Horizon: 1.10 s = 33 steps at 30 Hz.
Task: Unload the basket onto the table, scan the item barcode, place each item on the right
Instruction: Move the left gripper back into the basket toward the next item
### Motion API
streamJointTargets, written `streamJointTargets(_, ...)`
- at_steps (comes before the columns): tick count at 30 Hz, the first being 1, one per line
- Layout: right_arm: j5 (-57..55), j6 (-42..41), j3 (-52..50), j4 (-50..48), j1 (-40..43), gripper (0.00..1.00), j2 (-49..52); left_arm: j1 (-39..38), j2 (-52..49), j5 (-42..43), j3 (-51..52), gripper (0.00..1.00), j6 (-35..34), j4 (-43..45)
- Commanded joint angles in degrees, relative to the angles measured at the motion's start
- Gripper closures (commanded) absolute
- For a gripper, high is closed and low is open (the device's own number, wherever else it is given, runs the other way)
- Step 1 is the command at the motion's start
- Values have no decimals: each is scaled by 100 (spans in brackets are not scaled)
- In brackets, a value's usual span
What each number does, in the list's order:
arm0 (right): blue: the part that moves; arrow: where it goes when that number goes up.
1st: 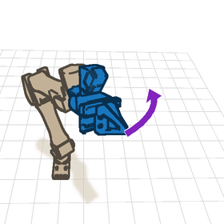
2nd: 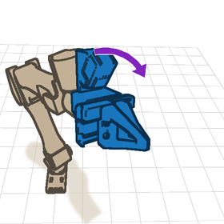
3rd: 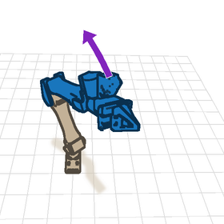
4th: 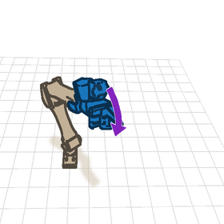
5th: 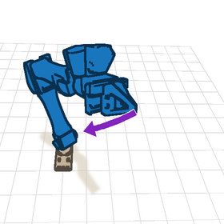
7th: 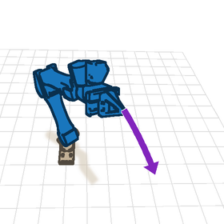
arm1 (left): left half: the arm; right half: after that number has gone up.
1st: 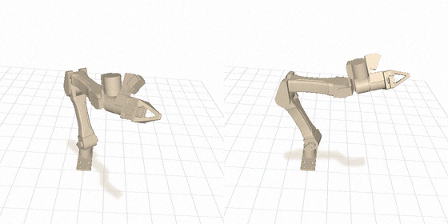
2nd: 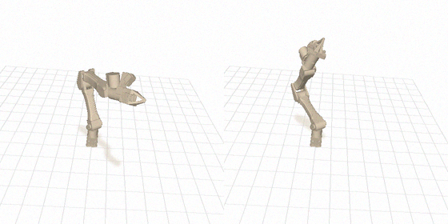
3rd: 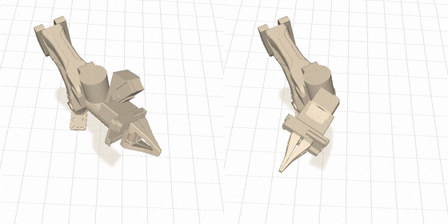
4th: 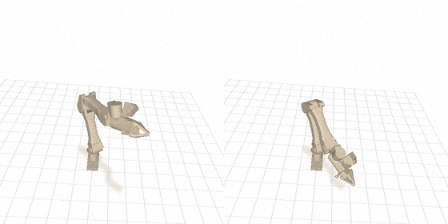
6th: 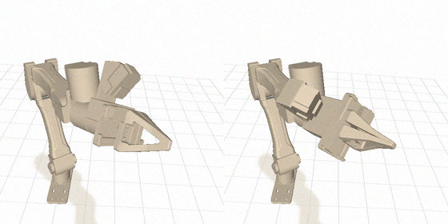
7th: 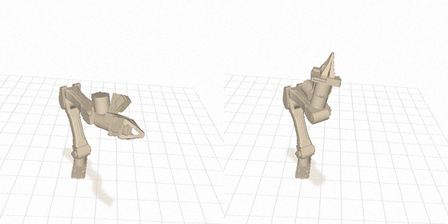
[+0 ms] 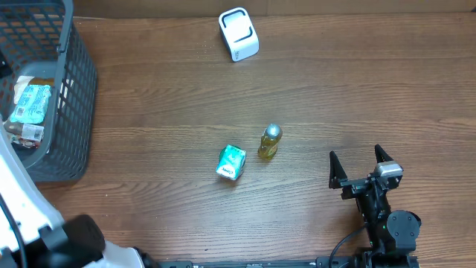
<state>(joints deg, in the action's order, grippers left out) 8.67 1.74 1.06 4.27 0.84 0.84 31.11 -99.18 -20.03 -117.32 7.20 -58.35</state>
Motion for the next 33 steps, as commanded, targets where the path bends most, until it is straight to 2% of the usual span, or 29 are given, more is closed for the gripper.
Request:
streamJointTargets(1,-22,24,-61,-24,31,0,-68,249,-308,299,-7,0,299,-2)
streamJointTargets(6,-22,24,-61,-24,31,0,-68,498,-916,1270,-4,1,750,-35)
streamJointTargets(8,-22,24,-61,-24,31,0,-68,535,-1237,1421,-4,1,872,-35)
streamJointTargets(22,-22,24,-61,-24,31,0,-68,535,-2815,1419,-4,0,1099,74)
streamJointTargets(33,-22,24,-61,-24,31,0,-68,693,-3071,1519,-4,0,1038,79)
